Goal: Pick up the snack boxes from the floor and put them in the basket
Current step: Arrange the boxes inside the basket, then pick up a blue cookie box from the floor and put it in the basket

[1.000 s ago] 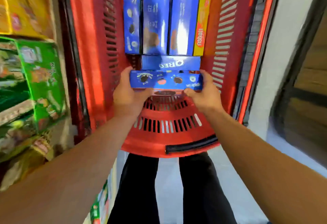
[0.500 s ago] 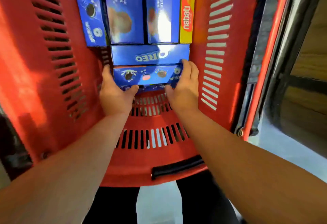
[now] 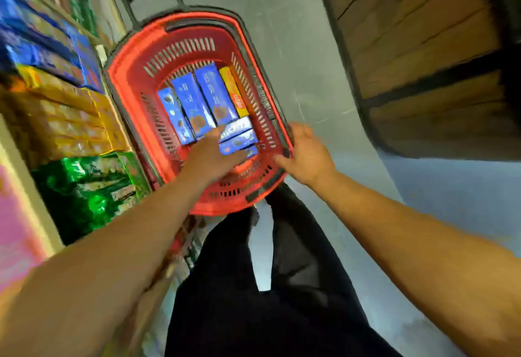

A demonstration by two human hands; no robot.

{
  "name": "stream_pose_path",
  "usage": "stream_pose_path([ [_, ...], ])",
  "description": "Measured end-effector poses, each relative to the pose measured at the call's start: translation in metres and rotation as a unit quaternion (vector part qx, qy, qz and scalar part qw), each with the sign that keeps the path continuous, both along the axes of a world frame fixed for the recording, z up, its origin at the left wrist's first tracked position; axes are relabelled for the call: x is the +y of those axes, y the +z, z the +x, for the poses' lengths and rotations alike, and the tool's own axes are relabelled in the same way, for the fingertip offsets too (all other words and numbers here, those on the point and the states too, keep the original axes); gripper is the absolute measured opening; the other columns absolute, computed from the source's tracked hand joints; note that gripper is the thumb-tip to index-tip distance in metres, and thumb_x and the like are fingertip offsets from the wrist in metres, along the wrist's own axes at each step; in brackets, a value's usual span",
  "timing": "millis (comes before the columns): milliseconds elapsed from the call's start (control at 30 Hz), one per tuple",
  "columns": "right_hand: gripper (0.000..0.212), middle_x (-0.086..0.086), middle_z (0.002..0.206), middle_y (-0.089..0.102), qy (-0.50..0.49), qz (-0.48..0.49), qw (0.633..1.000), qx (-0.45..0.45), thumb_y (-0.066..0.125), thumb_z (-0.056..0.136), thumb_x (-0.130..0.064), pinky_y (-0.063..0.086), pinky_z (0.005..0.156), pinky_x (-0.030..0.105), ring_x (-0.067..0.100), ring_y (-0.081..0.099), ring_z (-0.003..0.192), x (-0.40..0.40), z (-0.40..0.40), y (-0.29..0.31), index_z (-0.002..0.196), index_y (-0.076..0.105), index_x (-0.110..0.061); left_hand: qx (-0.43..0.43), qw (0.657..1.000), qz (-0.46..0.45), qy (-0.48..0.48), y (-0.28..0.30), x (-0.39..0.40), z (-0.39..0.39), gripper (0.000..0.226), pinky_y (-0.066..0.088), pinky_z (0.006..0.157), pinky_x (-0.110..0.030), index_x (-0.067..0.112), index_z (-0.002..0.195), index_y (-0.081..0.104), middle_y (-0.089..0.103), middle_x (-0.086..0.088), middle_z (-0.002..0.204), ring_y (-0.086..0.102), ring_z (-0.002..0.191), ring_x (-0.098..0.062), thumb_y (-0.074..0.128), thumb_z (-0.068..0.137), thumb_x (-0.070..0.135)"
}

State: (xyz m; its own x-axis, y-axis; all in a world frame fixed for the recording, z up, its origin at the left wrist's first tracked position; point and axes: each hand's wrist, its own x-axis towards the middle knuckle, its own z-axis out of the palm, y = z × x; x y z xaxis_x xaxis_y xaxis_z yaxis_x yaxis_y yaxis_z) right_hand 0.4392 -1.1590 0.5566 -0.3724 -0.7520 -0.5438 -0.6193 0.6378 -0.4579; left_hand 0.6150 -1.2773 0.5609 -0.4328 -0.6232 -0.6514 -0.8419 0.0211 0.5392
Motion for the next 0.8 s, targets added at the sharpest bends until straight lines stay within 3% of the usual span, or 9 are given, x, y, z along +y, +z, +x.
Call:
stream_pose_path([
  [100,0.077,0.016,0.14,0.046,-0.032,-0.034,0.998,0.029,0.074,0.081,-0.037,0.032,0.105,0.031,0.031,0.045,0.128,0.037,-0.012,0.066,0.143,0.039,-0.007,0.027,0.994,-0.035,-0.1,0.069,0.023,-0.019,0.066,0.033,0.09,-0.024,0.015,0.14,0.044,0.055,-0.014,0.132,0.052,0.121,-0.028,0.071,0.083,0.035],
  [167,0.079,0.017,0.143,0.043,-0.056,-0.036,0.997,0.044,0.073,0.082,-0.037,0.029,0.106,0.029,0.031,0.042,0.131,0.065,-0.016,0.099,0.145,0.037,-0.008,0.048,0.984,-0.056,-0.159,0.1,0.038,-0.033,0.066,0.03,0.094,-0.023,0.012,0.14,0.043,0.052,-0.012,0.139,0.049,0.126,-0.026,0.071,0.084,0.034],
  [367,0.083,0.011,0.147,0.04,-0.158,-0.029,0.983,0.092,0.072,0.079,-0.047,0.032,0.11,0.036,0.031,0.04,0.134,0.177,-0.02,0.151,0.146,0.036,-0.014,0.092,0.926,-0.126,-0.344,0.162,0.111,-0.08,0.083,0.025,0.108,-0.024,0.008,0.145,0.036,0.04,-0.011,0.149,0.039,0.137,-0.023,0.07,0.08,0.047],
  [633,0.082,0.008,0.145,0.043,-0.311,-0.037,0.936,0.16,0.071,0.076,-0.05,0.036,0.108,0.038,0.029,0.042,0.13,0.391,-0.006,0.187,0.144,0.038,-0.017,0.155,0.848,-0.181,-0.473,0.206,0.291,-0.134,0.08,0.027,0.111,-0.029,0.015,0.146,0.035,0.038,-0.006,0.151,0.037,0.137,-0.022,0.068,0.081,0.047],
  [800,0.084,0.009,0.15,0.037,-0.419,-0.023,0.89,0.178,0.069,0.078,-0.049,0.031,0.114,0.038,0.029,0.036,0.137,0.524,0.012,0.213,0.146,0.035,-0.015,0.181,0.811,-0.175,-0.529,0.235,0.415,-0.155,0.08,0.029,0.111,-0.031,0.02,0.147,0.034,0.037,-0.001,0.152,0.038,0.137,-0.02,0.069,0.08,0.047],
])
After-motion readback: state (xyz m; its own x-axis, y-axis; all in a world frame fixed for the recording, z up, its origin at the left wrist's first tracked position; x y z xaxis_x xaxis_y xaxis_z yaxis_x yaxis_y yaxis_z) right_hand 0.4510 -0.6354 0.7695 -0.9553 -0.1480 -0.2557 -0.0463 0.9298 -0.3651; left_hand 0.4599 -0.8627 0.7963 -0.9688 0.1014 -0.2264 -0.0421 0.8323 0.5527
